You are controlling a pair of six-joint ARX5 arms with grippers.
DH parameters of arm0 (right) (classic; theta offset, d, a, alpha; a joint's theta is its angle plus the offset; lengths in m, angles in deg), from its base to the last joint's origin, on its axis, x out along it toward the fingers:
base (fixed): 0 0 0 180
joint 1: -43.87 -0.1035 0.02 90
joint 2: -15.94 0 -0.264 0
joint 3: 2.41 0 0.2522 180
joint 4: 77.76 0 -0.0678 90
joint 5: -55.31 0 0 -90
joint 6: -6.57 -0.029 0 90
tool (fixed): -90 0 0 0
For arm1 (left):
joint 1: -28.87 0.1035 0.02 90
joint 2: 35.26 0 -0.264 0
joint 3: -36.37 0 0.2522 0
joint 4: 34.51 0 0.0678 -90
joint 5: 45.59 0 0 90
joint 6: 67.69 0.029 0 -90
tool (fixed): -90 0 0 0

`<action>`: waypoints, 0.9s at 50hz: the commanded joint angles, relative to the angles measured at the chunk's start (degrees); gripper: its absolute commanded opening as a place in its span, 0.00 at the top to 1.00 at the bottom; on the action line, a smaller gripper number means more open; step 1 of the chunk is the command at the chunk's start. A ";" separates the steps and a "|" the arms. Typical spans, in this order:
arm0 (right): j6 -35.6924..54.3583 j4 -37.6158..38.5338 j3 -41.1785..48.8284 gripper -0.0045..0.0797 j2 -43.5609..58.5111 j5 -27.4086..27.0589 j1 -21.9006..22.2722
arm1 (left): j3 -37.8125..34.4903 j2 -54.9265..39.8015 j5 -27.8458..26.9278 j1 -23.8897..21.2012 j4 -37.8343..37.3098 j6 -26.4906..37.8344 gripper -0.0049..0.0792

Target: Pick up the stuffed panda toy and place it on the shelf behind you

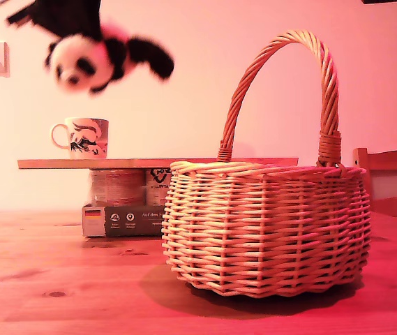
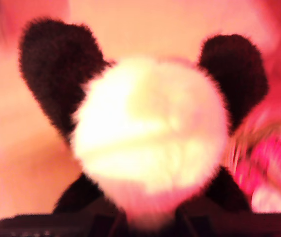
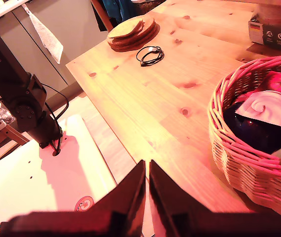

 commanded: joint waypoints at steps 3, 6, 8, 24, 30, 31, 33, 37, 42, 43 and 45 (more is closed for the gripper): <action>0.35 0.55 -0.61 0.96 0.20 -0.04 -0.24 | 2.38 -4.11 -0.15 -0.17 5.25 0.59 0.83; 0.35 0.50 -0.59 0.96 0.20 -0.04 -0.24 | 3.30 -5.88 -0.15 -0.17 9.20 0.59 0.83; 0.33 0.37 -0.59 0.96 0.20 -0.04 -0.24 | 3.63 -6.99 -0.17 -0.24 12.11 0.59 0.83; 0.37 -1.16 -0.59 0.96 0.20 -0.04 -0.24 | 5.05 -16.37 -0.20 -1.18 32.04 0.52 0.83; 0.37 -1.16 -0.59 0.96 0.20 -0.04 -0.24 | 5.11 -19.78 -0.20 -1.22 35.47 0.35 0.83; 0.37 -1.18 -0.59 0.96 0.20 -0.02 -0.26 | 5.11 -20.44 -0.20 -1.27 36.09 0.35 0.83; 0.37 -1.16 -0.59 0.96 0.20 -0.02 -0.24 | 5.11 -21.44 -0.17 -1.29 36.83 0.35 0.83; 0.35 -1.18 -0.59 0.96 0.20 -0.02 -0.26 | 5.11 -23.06 -0.17 -1.55 37.88 0.42 0.83; 0.37 -1.16 -0.59 0.96 0.20 -0.02 -0.24 | 5.11 -24.39 -0.20 -1.68 38.45 0.57 0.83; 0.35 -1.14 -0.59 0.96 0.20 0.00 -0.24 | 5.11 -24.50 -0.17 -1.66 38.51 0.55 0.83; 0.35 -1.16 -0.59 0.96 0.20 -0.02 -0.24 | 5.11 -24.50 -0.17 -1.68 38.36 0.55 0.82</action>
